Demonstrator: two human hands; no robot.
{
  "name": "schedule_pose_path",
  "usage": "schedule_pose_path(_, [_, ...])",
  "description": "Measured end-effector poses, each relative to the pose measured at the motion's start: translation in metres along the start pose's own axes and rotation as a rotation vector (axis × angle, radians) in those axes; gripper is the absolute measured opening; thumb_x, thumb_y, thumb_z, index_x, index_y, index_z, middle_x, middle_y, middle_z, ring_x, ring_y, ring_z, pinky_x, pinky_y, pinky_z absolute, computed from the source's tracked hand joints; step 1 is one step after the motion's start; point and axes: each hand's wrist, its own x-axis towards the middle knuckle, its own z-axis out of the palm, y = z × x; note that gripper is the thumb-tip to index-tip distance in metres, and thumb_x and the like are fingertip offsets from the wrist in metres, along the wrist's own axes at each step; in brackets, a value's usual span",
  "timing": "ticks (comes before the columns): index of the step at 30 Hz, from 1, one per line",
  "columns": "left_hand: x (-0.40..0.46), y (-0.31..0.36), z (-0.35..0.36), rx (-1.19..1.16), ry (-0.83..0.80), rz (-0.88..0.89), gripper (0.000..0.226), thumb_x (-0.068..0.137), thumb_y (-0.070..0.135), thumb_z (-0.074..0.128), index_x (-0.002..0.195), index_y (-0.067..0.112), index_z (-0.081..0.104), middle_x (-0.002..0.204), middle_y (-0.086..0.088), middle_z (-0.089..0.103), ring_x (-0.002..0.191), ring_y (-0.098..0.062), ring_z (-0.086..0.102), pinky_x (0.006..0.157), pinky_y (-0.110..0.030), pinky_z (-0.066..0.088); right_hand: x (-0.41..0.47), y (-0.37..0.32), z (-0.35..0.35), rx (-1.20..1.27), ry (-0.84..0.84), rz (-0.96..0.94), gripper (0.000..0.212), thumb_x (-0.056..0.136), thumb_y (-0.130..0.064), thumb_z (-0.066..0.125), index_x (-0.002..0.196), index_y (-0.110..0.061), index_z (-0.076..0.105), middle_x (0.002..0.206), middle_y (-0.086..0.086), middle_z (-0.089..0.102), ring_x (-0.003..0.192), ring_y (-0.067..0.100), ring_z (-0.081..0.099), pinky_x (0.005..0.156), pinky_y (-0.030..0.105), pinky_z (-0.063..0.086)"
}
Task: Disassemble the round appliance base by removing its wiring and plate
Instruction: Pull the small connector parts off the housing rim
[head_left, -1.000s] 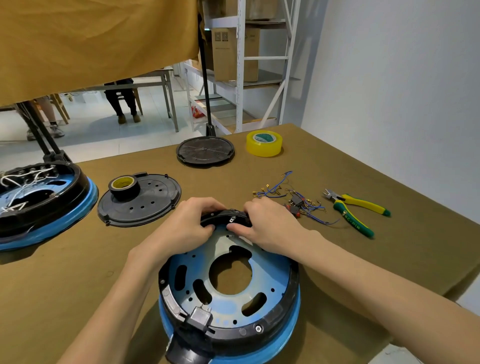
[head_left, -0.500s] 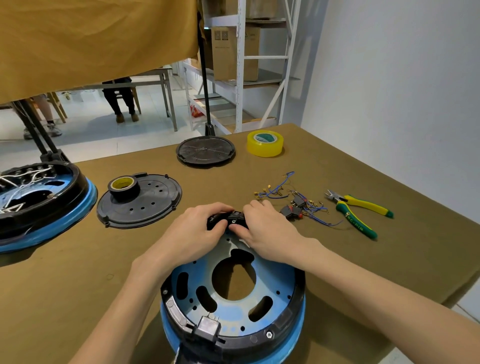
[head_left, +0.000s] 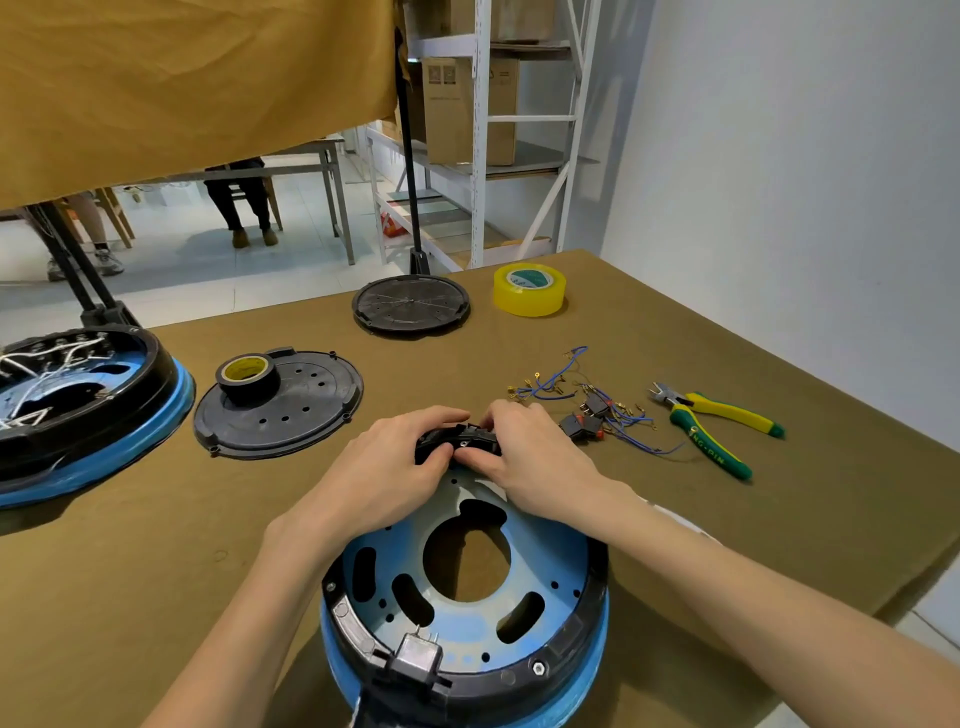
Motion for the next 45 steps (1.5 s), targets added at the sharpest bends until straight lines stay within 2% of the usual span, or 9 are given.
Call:
schedule_pose_path(7, [-0.003,0.005,-0.005,0.103,0.015,-0.043,0.042,0.102,0.032,0.054,0.143,0.038,0.051,0.135,0.013,0.063,0.120,-0.012,0.059,0.100,-0.038,0.051,0.001,0.000,0.000,-0.006,0.013,-0.038,0.037,0.102,-0.049,0.052,0.123,-0.020,0.060,0.106,0.009,0.061,0.103,0.030,0.047,0.085,0.045,0.042])
schedule_pose_path(12, [-0.027,0.025,-0.006,0.370,0.043,-0.105,0.061,0.102,0.043,0.053,0.157,0.027,0.031,0.161,0.003,0.032,0.146,-0.021,0.031,0.118,-0.037,0.030,0.009,0.010,-0.013,-0.130,0.049,0.196,0.038,0.101,-0.053,0.050,0.118,-0.020,0.056,0.111,0.010,0.066,0.112,0.036,0.053,0.073,0.040,0.040])
schedule_pose_path(15, [-0.035,0.046,0.001,0.180,-0.053,-0.127,0.050,0.106,0.045,0.042,0.152,0.026,0.041,0.154,0.005,0.043,0.138,-0.016,0.043,0.113,-0.037,0.038,0.005,0.008,-0.018,-0.196,0.005,0.212,0.036,0.100,-0.056,0.048,0.103,-0.021,0.052,0.101,0.008,0.065,0.102,0.034,0.062,0.068,0.037,0.040])
schedule_pose_path(19, [-0.021,0.059,0.018,-0.146,-0.064,-0.197,0.023,0.109,0.037,0.039,0.121,0.024,0.054,0.112,0.001,0.065,0.089,-0.010,0.061,0.081,-0.032,0.051,-0.020,0.009,-0.020,-0.004,-0.118,0.165,0.043,0.098,-0.060,0.048,0.090,-0.018,0.049,0.091,0.007,0.062,0.082,0.027,0.059,0.061,0.037,0.039])
schedule_pose_path(22, [-0.013,0.053,0.025,-0.323,0.023,-0.278,0.020,0.107,0.037,0.046,0.116,0.021,0.054,0.111,0.004,0.065,0.097,-0.008,0.063,0.088,-0.034,0.052,-0.039,0.014,-0.028,0.308,-0.170,0.114,0.033,0.102,-0.046,0.050,0.101,-0.015,0.061,0.085,0.005,0.067,0.069,0.016,0.060,0.064,0.044,0.054])
schedule_pose_path(24, [-0.011,0.048,0.028,-0.376,0.010,-0.288,0.023,0.104,0.043,0.051,0.113,0.023,0.058,0.108,0.006,0.069,0.100,-0.011,0.067,0.093,-0.038,0.054,-0.047,0.019,-0.029,0.411,-0.154,0.074,0.028,0.102,-0.035,0.053,0.113,-0.013,0.065,0.082,0.000,0.068,0.066,0.010,0.063,0.067,0.035,0.061])
schedule_pose_path(29, [-0.014,0.045,0.026,-0.308,-0.058,-0.233,0.046,0.081,0.062,0.074,0.108,0.031,0.054,0.108,0.015,0.066,0.092,0.000,0.065,0.067,-0.019,0.049,-0.055,0.031,-0.031,0.586,-0.206,0.004,0.018,0.097,-0.008,0.054,0.109,-0.009,0.068,0.085,0.007,0.069,0.067,0.008,0.066,0.064,0.022,0.056])
schedule_pose_path(33, [-0.014,0.045,0.021,-0.205,-0.116,-0.194,0.061,0.073,0.060,0.084,0.114,0.029,0.051,0.110,0.014,0.062,0.094,-0.001,0.063,0.073,-0.021,0.051,-0.055,0.033,-0.019,0.366,-0.080,-0.051,0.023,0.090,-0.013,0.069,0.113,-0.014,0.067,0.083,-0.004,0.068,0.068,0.004,0.062,0.066,0.021,0.053])
schedule_pose_path(45, [-0.012,0.031,-0.002,-0.232,-0.212,-0.173,0.042,0.086,0.025,0.078,0.126,0.031,0.067,0.113,0.014,0.070,0.098,-0.004,0.070,0.094,-0.039,0.058,-0.037,0.027,-0.001,0.310,-0.012,-0.215,0.018,0.095,-0.036,0.070,0.091,-0.021,0.060,0.074,-0.006,0.065,0.066,0.008,0.059,0.060,0.028,0.050])
